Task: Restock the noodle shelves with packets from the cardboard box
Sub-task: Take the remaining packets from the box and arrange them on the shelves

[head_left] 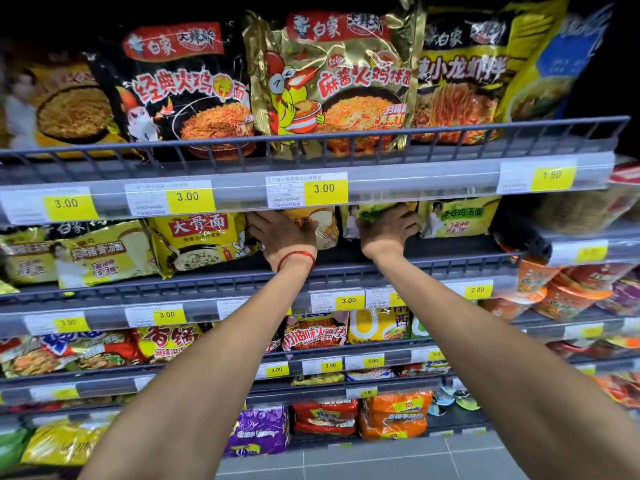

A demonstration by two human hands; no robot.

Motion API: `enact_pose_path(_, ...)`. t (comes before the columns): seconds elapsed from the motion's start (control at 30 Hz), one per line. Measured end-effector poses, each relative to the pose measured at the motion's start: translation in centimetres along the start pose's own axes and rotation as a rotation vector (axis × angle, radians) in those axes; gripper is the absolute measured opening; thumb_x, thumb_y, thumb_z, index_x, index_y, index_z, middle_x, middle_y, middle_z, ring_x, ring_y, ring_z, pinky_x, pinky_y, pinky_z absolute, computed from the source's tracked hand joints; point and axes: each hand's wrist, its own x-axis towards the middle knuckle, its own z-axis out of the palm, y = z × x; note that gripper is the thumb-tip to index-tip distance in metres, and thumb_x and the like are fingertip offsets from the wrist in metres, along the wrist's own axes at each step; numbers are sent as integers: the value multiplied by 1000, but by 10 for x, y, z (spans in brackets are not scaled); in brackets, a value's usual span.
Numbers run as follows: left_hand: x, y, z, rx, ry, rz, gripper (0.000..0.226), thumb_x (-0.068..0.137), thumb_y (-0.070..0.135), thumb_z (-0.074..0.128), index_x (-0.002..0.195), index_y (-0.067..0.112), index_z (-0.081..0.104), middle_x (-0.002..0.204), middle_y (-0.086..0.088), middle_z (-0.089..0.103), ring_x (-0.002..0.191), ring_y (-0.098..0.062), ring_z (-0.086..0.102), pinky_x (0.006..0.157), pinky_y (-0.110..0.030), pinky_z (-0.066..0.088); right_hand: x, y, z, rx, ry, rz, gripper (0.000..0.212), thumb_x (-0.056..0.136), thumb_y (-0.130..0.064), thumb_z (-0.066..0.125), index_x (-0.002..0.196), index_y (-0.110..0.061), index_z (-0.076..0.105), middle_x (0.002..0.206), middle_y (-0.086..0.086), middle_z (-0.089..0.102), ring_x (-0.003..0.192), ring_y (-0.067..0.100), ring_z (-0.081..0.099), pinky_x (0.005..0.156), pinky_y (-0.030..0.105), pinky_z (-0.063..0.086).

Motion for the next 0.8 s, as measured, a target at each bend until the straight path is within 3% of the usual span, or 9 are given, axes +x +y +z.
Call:
enact_pose_path(0.13, -3, 2, 2, 7, 23, 3, 111, 77, 55, 75, 149, -4, 14, 155, -20, 20, 143, -34, 22, 107, -43, 36, 5, 2, 2, -11, 14, -24, 88, 88, -54, 64, 138, 8, 25, 144, 26, 34, 135, 39, 31, 112, 45, 24)
enact_pose_path(0.27, -11, 3, 2, -68, 45, -18, 108, 75, 49, 78, 147, -4, 19, 154, -23, 22, 142, -38, 24, 113, -44, 27, 9, 18, -1, 124, -18, -70, 87, 88, -47, 69, 139, 7, 24, 144, 26, 33, 134, 39, 32, 111, 42, 24)
enact_pose_path(0.4, -7, -14, 33, -143, -49, -150, 104, 59, 67, 41, 137, -3, 44, 143, -26, 44, 133, -44, 38, 109, -53, 37, 14, 46, -5, 212, -110, -151, 80, 94, -38, 63, 146, 9, 24, 150, 27, 29, 134, 41, 33, 111, 40, 31)
enact_pose_path(0.5, -44, 9, 19, -179, 82, -91, 79, 75, 43, 62, 130, -12, 49, 139, -32, 43, 135, -42, 32, 112, -49, 32, 18, 58, -10, 340, -117, -111, 66, 93, -28, 63, 144, 3, 34, 149, 22, 34, 137, 35, 35, 108, 34, 30)
enact_pose_path(0.57, -66, 25, 16, -285, 6, 2, 40, 81, 17, 67, 113, -7, 64, 119, -26, 62, 118, -35, 54, 98, -40, 44, 19, 64, -18, 354, -99, -112, 72, 93, -35, 63, 145, 2, 31, 153, 22, 30, 143, 32, 27, 111, 27, 18)
enact_pose_path(0.63, -75, 36, 27, -405, -92, 101, 21, 81, 13, 68, 101, 6, 70, 104, -15, 70, 99, -31, 65, 90, -38, 53, 24, 69, -21, 433, -157, -96, 77, 91, -31, 67, 146, 4, 26, 154, 22, 28, 143, 32, 27, 113, 26, 21)
enact_pose_path(0.7, -75, 48, 35, -398, -218, 168, 33, 80, 16, 67, 112, 9, 68, 114, -16, 69, 105, -34, 63, 94, -40, 52, 33, 73, -20, 412, -177, -148, 74, 88, -36, 67, 143, -1, 34, 150, 19, 38, 138, 33, 36, 114, 32, 30)
enact_pose_path(0.77, -76, 60, 37, -255, -346, 203, 46, 86, 14, 67, 131, 12, 60, 130, -12, 63, 119, -30, 58, 98, -30, 45, 39, 77, -20, 397, -223, -159, 70, 82, -43, 65, 137, -6, 43, 142, 15, 48, 132, 33, 46, 110, 38, 38)
enact_pose_path(0.8, -75, 63, 37, -210, -362, 211, 50, 88, 13, 66, 136, 13, 56, 135, -10, 60, 123, -29, 56, 98, -28, 43, 36, 78, -27, 406, -294, -152, 60, 85, -37, 65, 134, -8, 46, 141, 15, 50, 130, 33, 48, 109, 39, 41)
